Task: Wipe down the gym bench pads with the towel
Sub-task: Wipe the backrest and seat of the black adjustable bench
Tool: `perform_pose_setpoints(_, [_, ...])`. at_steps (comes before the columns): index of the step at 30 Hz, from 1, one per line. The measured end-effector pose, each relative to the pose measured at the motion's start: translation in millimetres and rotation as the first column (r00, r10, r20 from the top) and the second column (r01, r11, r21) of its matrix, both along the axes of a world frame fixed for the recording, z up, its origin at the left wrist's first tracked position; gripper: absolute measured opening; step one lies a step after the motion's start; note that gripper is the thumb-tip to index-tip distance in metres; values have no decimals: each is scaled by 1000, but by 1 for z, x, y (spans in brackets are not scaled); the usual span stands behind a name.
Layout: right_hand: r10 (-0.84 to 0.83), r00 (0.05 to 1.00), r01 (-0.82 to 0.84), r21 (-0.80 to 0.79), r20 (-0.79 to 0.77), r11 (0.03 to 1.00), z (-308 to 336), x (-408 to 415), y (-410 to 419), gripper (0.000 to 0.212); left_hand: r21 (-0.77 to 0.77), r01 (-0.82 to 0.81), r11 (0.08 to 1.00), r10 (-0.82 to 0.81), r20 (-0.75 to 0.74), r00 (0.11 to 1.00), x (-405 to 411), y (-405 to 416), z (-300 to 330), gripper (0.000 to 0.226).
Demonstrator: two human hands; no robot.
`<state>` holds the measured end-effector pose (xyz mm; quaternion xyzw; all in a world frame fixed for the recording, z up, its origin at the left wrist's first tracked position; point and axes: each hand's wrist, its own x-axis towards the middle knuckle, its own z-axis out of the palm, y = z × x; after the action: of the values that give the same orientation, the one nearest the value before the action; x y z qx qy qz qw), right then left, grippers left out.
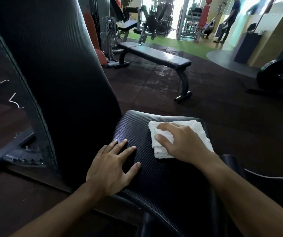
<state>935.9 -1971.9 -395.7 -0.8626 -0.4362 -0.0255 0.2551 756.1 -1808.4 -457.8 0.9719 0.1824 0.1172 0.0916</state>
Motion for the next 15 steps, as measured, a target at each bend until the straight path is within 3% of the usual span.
perform_pose_setpoints(2, [-61, 997, 63, 60, -36, 996, -1, 6, 9, 57, -15, -6, 1000, 7, 16, 1000, 0, -1, 1, 73])
perform_pose_setpoints(3, [-138, 990, 138, 9, -12, 990, -1, 9, 15, 53, -20, -6, 1000, 6, 20, 1000, 0, -1, 1, 73])
perform_pose_setpoints(5, [-302, 952, 303, -261, 47, 916, -5, 13, 23, 57, -16, 0, 1000, 0, 12, 1000, 0, -1, 0, 73])
perform_pose_setpoints(7, [-372, 928, 327, -454, -10, 829, -15, 14, 25, 70, -7, -3, 1000, 3, 16, 1000, 0, 0, -1, 71])
perform_pose_setpoints(11, [-410, 911, 347, -457, -43, 819, -32, 19, 23, 78, 6, -18, 1000, 17, 24, 1000, 0, 0, -4, 67])
perform_pose_setpoints(15, [-345, 939, 294, -515, -4, 805, -33, 24, 27, 76, 14, -18, 1000, 17, 13, 1000, 1, -1, -4, 67])
